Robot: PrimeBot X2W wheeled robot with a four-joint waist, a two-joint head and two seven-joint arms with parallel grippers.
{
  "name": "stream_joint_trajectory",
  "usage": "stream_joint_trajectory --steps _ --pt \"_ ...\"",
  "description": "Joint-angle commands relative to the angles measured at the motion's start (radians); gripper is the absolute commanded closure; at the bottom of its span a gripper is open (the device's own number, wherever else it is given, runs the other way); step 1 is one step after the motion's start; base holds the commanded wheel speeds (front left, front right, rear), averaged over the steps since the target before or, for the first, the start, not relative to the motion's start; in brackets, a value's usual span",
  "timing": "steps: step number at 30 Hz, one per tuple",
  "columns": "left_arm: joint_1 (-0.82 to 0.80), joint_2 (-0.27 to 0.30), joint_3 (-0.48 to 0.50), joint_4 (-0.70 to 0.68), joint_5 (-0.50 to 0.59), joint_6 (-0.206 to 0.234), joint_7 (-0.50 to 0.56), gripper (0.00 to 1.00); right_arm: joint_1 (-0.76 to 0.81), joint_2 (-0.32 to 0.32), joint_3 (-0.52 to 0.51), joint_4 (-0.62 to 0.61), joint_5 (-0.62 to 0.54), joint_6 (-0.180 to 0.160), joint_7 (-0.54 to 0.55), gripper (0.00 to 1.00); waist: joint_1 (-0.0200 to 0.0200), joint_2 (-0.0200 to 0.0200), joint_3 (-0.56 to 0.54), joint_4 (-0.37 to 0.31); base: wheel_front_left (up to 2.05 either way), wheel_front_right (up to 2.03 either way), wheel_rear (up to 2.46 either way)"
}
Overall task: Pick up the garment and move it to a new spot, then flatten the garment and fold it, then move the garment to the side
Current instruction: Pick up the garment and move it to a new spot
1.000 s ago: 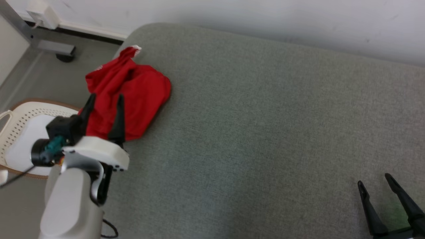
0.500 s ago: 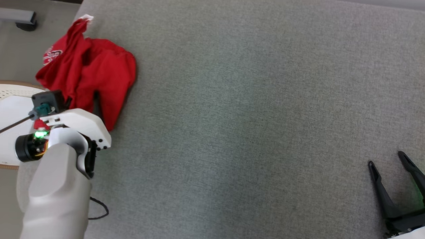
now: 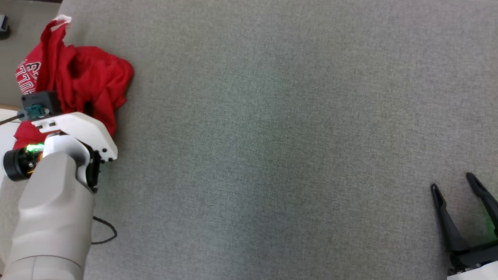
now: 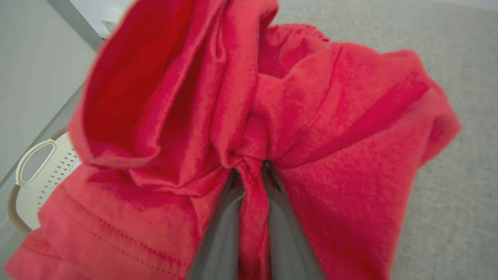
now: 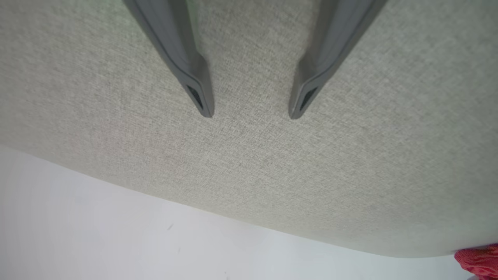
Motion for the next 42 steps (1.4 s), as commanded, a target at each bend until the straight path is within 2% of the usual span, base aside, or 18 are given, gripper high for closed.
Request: stream_joint_trajectory --steps 1,7,13,20,26,29,34,38,42 --pt "-0.012 -0.009 -0.003 0.005 -0.013 -0.008 -0.027 1.0 0.028 0.003 0.002 0.033 -0.001 -0.003 0.001 0.0 -0.0001 0.0 -0.017 -0.003 0.0 0.0 0.0" --pt "-0.02 -0.018 -0.019 -0.034 -0.017 -0.03 -0.143 1.0 0.022 0.047 0.036 0.085 0.015 -0.003 -0.022 0.0 -0.0001 0.0 -0.114 -0.021 0.0 0.0 0.0" --pt "0.011 -0.064 -0.057 -0.114 -0.024 -0.07 -0.168 1.0 0.029 0.092 0.071 0.154 0.034 -0.003 -0.036 0.0 -0.0001 0.0 -0.247 -0.065 0.0 0.0 0.0" --pt "0.105 -0.145 -0.14 -0.336 -0.094 -0.098 -0.087 1.0 0.053 0.135 0.091 0.187 0.049 -0.003 -0.038 0.0 -0.0001 0.0 -0.359 -0.142 0.0 0.0 0.0" --pt "0.301 -0.172 -0.297 -0.677 -0.244 -0.099 0.064 1.0 0.075 0.155 0.092 0.185 0.052 -0.003 -0.038 0.0 -0.0001 0.0 -0.404 -0.231 0.0 0.0 0.0" --pt "0.411 -0.175 -0.38 -0.846 -0.314 -0.092 0.129 1.0 0.077 0.161 0.096 0.182 0.054 -0.003 -0.038 0.0 -0.0001 0.0 -0.409 -0.277 0.0 0.0 0.0" --pt "0.551 -0.175 -0.554 -1.061 -0.467 -0.037 0.204 1.0 0.077 0.17 0.098 0.179 0.057 -0.003 -0.038 0.0 -0.0001 0.0 -0.399 -0.351 0.0 0.0 0.0" --pt "0.603 -0.175 -0.668 -1.15 -0.598 0.002 0.231 1.0 0.064 0.181 0.099 0.178 0.058 -0.003 -0.038 0.0 -0.0001 0.0 -0.38 -0.405 0.0 0.0 0.0" --pt "0.622 -0.174 -0.705 -1.162 -0.734 0.03 0.225 1.0 0.053 0.191 0.101 0.177 0.059 -0.003 -0.038 0.0 -0.0001 0.0 -0.361 -0.451 0.0 0.0 0.0"
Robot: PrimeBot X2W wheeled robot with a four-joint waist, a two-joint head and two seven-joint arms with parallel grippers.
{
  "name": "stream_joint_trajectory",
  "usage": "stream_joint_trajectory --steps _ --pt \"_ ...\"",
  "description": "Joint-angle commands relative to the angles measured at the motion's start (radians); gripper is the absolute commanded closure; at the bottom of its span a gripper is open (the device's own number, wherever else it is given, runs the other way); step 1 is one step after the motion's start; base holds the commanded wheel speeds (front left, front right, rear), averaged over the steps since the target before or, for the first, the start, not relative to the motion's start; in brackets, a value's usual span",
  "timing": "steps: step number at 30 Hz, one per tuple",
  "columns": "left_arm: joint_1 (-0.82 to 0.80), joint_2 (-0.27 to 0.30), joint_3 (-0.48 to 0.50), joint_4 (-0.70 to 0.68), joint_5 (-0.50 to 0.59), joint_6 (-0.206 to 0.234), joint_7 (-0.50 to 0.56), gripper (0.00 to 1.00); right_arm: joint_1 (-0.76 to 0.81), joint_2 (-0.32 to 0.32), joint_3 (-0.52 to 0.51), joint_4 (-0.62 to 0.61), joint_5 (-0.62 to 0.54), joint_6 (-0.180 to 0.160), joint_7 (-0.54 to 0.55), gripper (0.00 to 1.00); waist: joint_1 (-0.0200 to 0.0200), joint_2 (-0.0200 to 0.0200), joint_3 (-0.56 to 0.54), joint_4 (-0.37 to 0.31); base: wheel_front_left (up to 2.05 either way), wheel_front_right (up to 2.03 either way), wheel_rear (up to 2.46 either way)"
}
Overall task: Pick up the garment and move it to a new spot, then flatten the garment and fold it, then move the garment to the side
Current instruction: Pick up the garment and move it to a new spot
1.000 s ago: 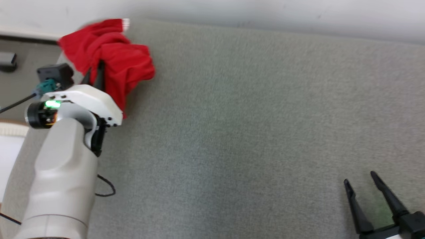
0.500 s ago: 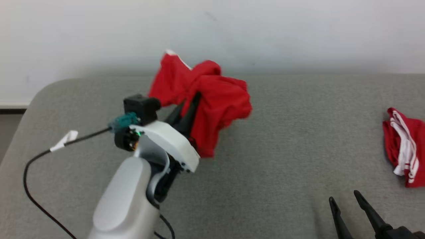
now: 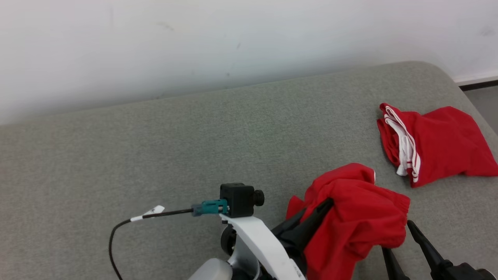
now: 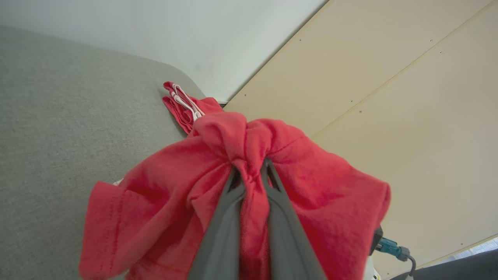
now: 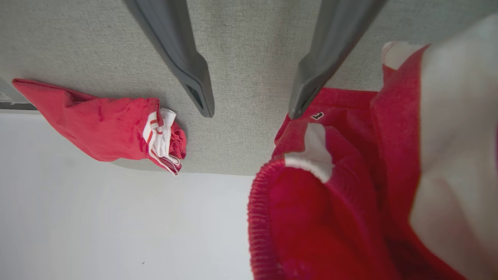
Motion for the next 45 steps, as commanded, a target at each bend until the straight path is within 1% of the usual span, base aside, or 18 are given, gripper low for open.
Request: stream_joint_trajectory --steps 1,3,9,11,16,17,18,19,20,22,25,27,30,33,37,39,40,45 --pt "-0.001 0.006 0.008 0.021 -0.029 0.012 -0.006 1.0 -0.015 0.003 -0.003 -0.001 0.003 -0.002 -0.003 0.0 0.0002 -0.0001 0.025 -0.043 0.0 0.0 0.0" --pt "0.002 0.006 0.023 0.055 -0.102 0.021 0.004 1.0 -0.015 0.009 -0.004 -0.001 0.003 -0.002 -0.003 0.0 0.0002 -0.0001 0.034 -0.06 0.0 0.0 0.0" --pt "-0.046 0.038 0.11 0.244 -0.123 0.051 -0.021 1.0 -0.019 0.018 -0.01 0.003 0.004 -0.002 -0.003 0.0 0.0002 -0.0001 0.055 -0.089 0.0 0.0 0.0" --pt "-0.074 0.079 0.125 0.314 -0.072 0.063 -0.055 1.0 -0.019 0.02 -0.012 0.003 0.002 -0.002 -0.003 0.0 0.0002 -0.0001 0.058 -0.092 0.0 0.0 0.0" --pt "-0.121 0.124 0.121 0.465 0.008 0.071 -0.12 1.0 -0.019 0.019 -0.022 0.007 -0.006 -0.002 -0.003 0.0 0.0002 -0.0001 0.064 -0.077 0.0 0.0 0.0" --pt "-0.127 0.126 0.113 0.492 0.025 0.068 -0.128 0.78 -0.022 0.02 -0.022 0.007 -0.007 -0.002 -0.003 0.0 0.0002 -0.0001 0.063 -0.072 0.0 0.0 0.0" --pt "-0.127 0.126 0.113 0.492 0.025 0.068 -0.128 0.78 -0.022 0.02 -0.022 0.007 -0.007 -0.002 -0.003 0.0 0.0002 -0.0001 0.063 -0.072 0.0 0.0 0.0" --pt "-0.134 0.128 0.107 0.514 0.038 0.064 -0.139 0.51 -0.025 0.02 -0.022 0.007 -0.008 -0.002 -0.003 0.0 0.0002 -0.0001 0.063 -0.067 0.0 0.0 0.0" --pt "-0.141 0.127 0.103 0.536 0.044 0.062 -0.152 0.0 -0.027 0.019 -0.022 0.008 -0.009 -0.002 -0.003 0.0 0.0002 -0.0001 0.061 -0.062 0.0 0.0 0.0" --pt "-0.155 0.124 0.093 0.571 0.066 0.058 -0.178 0.0 -0.027 0.019 -0.024 0.009 -0.01 -0.002 -0.003 0.0 0.0002 -0.0001 0.056 -0.05 0.0 0.0 0.0" --pt "-0.162 0.12 0.084 0.607 0.104 0.068 -0.239 0.0 -0.015 0.017 -0.024 0.012 -0.01 -0.002 -0.003 0.0 0.0002 -0.0001 0.041 -0.033 0.0 0.0 0.0" --pt "-0.15 0.127 0.081 0.618 0.133 0.073 -0.313 0.0 0.0 0.013 -0.027 0.013 -0.01 -0.002 -0.003 0.0 0.0002 -0.0001 0.019 -0.019 0.0 0.0 0.0" --pt "-0.127 0.142 0.071 0.62 0.159 0.081 -0.354 0.0 0.009 0.009 -0.031 0.013 -0.009 -0.002 -0.003 0.0 0.0002 -0.0001 0.003 -0.008 0.0 0.0 0.0" --pt "-0.085 0.162 0.066 0.582 0.201 0.103 -0.416 0.0 0.02 0.002 -0.041 0.004 -0.01 -0.002 -0.003 0.0 0.0002 -0.0001 -0.022 0.018 0.0 0.0 0.0" --pt "-0.036 0.177 0.077 0.53 0.23 0.113 -0.44 0.0 0.03 -0.006 -0.053 -0.002 -0.01 -0.002 -0.003 0.0 0.0002 -0.0001 -0.041 0.042 0.0 0.0 0.0" --pt "0.0 0.186 0.103 0.484 0.242 0.117 -0.446 0.0 0.033 -0.011 -0.063 -0.005 -0.013 -0.002 -0.003 0.0 0.0002 -0.0001 -0.051 0.059 0.0 0.0 0.0" --pt "0.017 0.198 0.116 0.457 0.267 0.124 -0.447 0.0 0.035 -0.012 -0.068 -0.007 -0.014 -0.002 -0.003 0.0 0.0002 -0.0001 -0.057 0.067 0.0 0.0 0.0" --pt "0.15 0.208 0.228 0.316 0.367 0.146 -0.447 0.0 0.051 -0.015 -0.087 -0.013 -0.023 -0.003 -0.003 0.0 0.0002 -0.0001 -0.081 0.109 0.0 0.0 0.0"
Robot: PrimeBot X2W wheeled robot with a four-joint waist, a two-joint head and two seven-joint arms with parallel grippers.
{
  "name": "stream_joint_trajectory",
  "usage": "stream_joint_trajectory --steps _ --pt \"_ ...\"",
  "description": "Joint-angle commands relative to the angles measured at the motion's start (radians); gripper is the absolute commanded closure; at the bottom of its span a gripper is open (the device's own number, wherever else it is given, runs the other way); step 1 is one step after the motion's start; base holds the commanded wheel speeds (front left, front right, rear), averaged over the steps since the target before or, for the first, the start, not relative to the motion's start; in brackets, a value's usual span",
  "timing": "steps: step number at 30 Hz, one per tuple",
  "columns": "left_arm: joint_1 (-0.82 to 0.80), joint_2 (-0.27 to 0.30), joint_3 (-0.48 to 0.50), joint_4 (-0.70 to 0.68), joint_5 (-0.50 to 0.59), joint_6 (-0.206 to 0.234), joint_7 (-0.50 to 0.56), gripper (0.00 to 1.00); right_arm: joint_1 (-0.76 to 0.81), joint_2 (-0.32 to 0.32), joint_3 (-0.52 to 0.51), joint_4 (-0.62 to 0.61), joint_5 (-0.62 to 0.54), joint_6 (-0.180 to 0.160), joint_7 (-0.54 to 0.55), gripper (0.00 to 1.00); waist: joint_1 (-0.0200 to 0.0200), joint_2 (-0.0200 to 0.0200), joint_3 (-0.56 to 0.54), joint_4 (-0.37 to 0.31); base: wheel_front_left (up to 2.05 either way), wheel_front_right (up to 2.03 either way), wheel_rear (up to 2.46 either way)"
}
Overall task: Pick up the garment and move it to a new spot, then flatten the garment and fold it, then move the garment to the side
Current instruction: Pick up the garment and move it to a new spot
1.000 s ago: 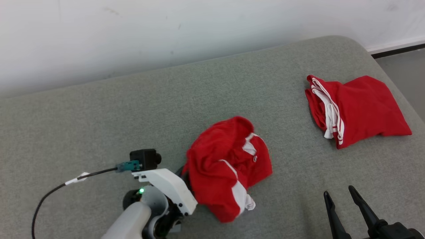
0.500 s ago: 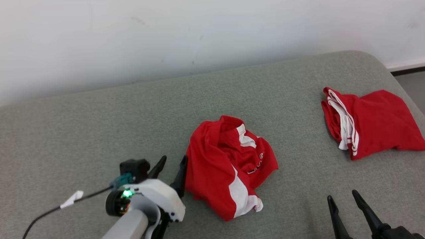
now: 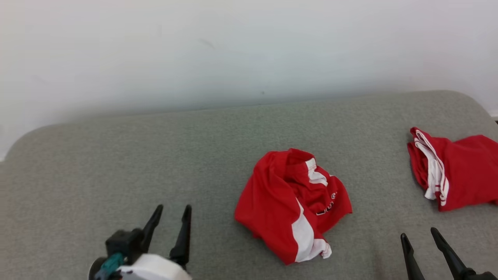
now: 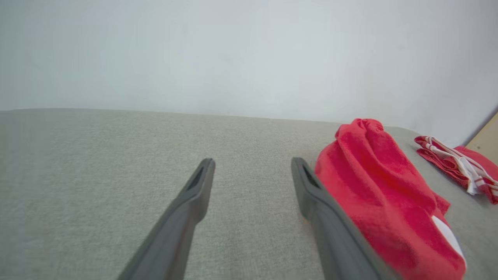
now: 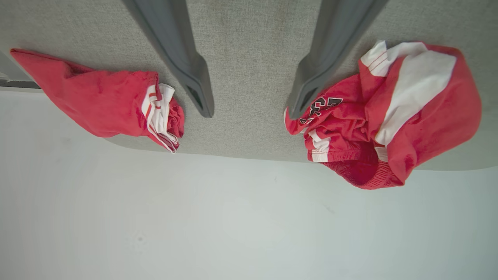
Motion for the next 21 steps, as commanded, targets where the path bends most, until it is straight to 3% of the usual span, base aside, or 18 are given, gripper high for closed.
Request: stream_joint_trajectory --steps 1,7,21 --pt "0.046 -0.001 0.033 -0.026 0.027 0.007 -0.001 0.0 0.013 -0.011 -0.004 -0.003 -0.015 -0.003 -0.002 0.0 0.0 0.0 -0.016 0.024 0.0 0.0 0.0" --pt "0.199 -0.039 0.151 -0.117 0.14 -0.003 -0.001 0.0 0.032 -0.009 -0.023 0.005 -0.026 -0.003 -0.002 0.0 0.0 0.0 -0.042 0.072 0.0 0.0 0.0" --pt "0.369 -0.15 0.331 -0.168 0.317 -0.111 -0.001 0.0 0.048 0.009 -0.019 0.042 -0.032 -0.003 -0.002 0.0 0.0 0.0 -0.089 0.119 0.0 0.0 0.0"
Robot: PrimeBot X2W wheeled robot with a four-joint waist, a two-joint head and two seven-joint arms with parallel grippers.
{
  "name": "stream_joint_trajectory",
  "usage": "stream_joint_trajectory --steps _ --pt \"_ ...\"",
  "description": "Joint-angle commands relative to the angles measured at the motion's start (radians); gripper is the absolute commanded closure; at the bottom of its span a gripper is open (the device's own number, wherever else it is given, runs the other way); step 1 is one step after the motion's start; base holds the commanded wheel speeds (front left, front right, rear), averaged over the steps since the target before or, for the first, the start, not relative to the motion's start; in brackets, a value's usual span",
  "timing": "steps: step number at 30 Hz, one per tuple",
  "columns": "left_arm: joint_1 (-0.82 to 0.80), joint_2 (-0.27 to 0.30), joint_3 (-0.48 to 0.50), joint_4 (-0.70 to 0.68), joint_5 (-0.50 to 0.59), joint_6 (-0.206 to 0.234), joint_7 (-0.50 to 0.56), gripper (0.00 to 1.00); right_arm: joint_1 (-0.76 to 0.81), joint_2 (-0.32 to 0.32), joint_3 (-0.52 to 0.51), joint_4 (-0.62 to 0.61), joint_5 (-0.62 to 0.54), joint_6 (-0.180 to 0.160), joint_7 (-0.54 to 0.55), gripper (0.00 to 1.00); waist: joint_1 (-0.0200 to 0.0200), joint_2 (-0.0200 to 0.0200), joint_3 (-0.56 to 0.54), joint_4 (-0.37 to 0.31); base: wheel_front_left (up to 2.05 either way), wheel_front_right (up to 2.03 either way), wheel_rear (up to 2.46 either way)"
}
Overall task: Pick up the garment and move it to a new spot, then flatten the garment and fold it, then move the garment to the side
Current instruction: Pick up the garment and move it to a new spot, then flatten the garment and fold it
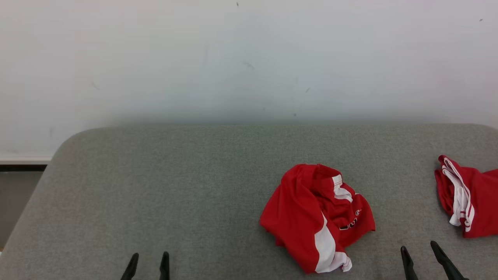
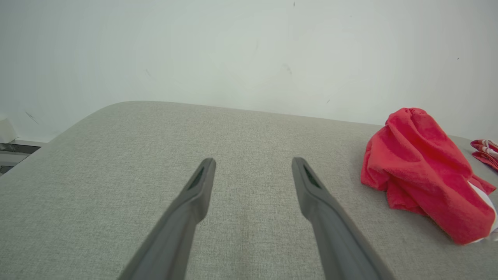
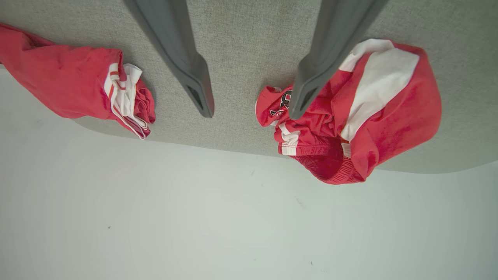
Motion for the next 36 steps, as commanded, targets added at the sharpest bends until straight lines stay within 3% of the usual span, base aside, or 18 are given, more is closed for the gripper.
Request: stream_joint_trajectory --steps 1,10,22,28,36 --pt "0.013 -0.007 0.017 -0.004 0.018 -0.014 0.0 0.0 0.012 0.001 0.002 0.005 0.002 -0.003 -0.002 0.0 0.0 0.0 -0.002 0.003 0.0 0.0 0.0" --pt "0.01 -0.038 0.069 0.014 0.069 -0.068 0.0 0.0 0.01 0.005 0.011 0.003 0.011 -0.003 -0.002 0.0 0.0 0.0 0.002 -0.01 0.0 0.0 0.0" --pt "-0.032 -0.051 0.083 0.017 0.084 -0.096 0.0 0.0 -0.006 0.006 0.02 0.004 0.017 -0.003 -0.002 0.0 0.0 0.0 0.024 -0.034 0.0 0.0 0.0" --pt "-0.171 -0.052 0.003 0.008 0.114 -0.122 0.0 0.0 -0.028 0.008 0.026 -0.003 0.02 -0.003 -0.002 0.0 0.0 0.0 0.041 -0.079 0.0 0.0 0.0" --pt "-0.485 -0.053 -0.203 0.075 0.111 -0.15 0.065 0.0 -0.06 0.025 0.05 -0.008 0.024 -0.003 -0.002 0.0 0.0 0.0 0.083 -0.187 0.0 0.0 0.0"
